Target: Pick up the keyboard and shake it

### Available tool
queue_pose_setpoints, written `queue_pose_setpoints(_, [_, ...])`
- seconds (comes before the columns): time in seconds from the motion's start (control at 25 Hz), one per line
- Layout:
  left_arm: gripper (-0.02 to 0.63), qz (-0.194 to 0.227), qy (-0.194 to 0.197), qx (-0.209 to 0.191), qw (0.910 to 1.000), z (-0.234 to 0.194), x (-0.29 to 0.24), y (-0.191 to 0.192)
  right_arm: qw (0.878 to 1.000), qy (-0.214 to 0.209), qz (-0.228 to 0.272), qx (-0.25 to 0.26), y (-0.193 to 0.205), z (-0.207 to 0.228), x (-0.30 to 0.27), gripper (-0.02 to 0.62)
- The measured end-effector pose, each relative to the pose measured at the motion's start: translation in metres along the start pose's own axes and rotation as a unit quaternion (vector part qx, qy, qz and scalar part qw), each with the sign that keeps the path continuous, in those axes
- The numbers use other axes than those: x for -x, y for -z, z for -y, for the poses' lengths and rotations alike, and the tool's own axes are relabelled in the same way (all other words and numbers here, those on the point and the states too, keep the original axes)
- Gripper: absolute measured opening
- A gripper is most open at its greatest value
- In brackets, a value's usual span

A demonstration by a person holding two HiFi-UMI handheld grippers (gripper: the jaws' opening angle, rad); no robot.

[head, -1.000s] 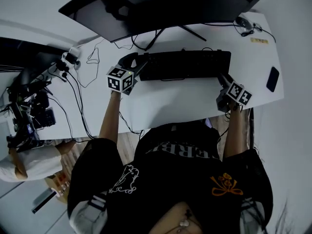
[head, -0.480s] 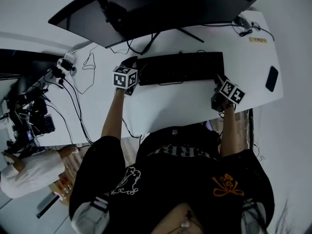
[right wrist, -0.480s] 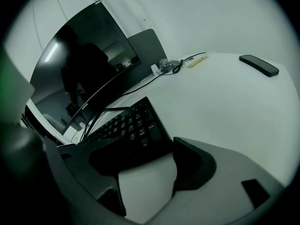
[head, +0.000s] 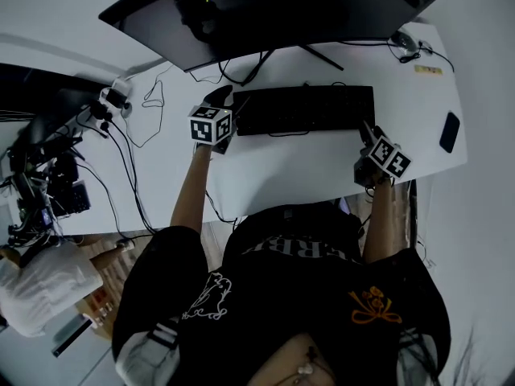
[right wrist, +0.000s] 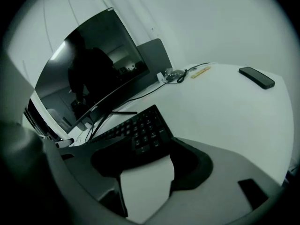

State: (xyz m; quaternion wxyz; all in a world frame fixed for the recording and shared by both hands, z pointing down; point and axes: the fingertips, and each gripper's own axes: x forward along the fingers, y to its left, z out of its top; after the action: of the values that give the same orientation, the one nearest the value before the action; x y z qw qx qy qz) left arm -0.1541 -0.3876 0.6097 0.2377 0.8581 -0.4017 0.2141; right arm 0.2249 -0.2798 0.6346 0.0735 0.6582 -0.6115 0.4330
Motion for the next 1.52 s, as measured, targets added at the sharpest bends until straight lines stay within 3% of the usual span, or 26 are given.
queue_pose_setpoints(0.4, [0.228, 0.058, 0.071, -0.027, 0.9954, 0.066, 0.069, -0.021, 0.995, -0.08, 0.057, 0.023, 0.003, -0.095, 0.065, 0.171])
queue_pose_setpoints(0.6, [0.21, 0.085, 0.102, -0.038, 0.9904, 0.102, 0.111, -0.018, 0.989, -0.126, 0.061, 0.039, 0.031, -0.14, 0.097, 0.15])
queue_pose_setpoints(0.84, [0.171, 0.104, 0.134, -0.038, 0.9848, 0.129, 0.154, 0.002, 0.985, -0.145, 0.074, 0.064, 0.064, -0.186, 0.138, 0.149])
queue_pose_setpoints(1.2, [0.124, 0.099, 0.158, -0.036, 0.9818, 0.175, 0.179, 0.041, 0.979, -0.171, 0.051, 0.095, 0.115, -0.209, 0.179, 0.149])
queue_pose_setpoints(1.52, [0.101, 0.091, 0.149, -0.041, 0.9837, 0.218, 0.201, 0.062, 0.973, -0.201, 0.05, 0.101, 0.131, -0.204, 0.219, 0.131])
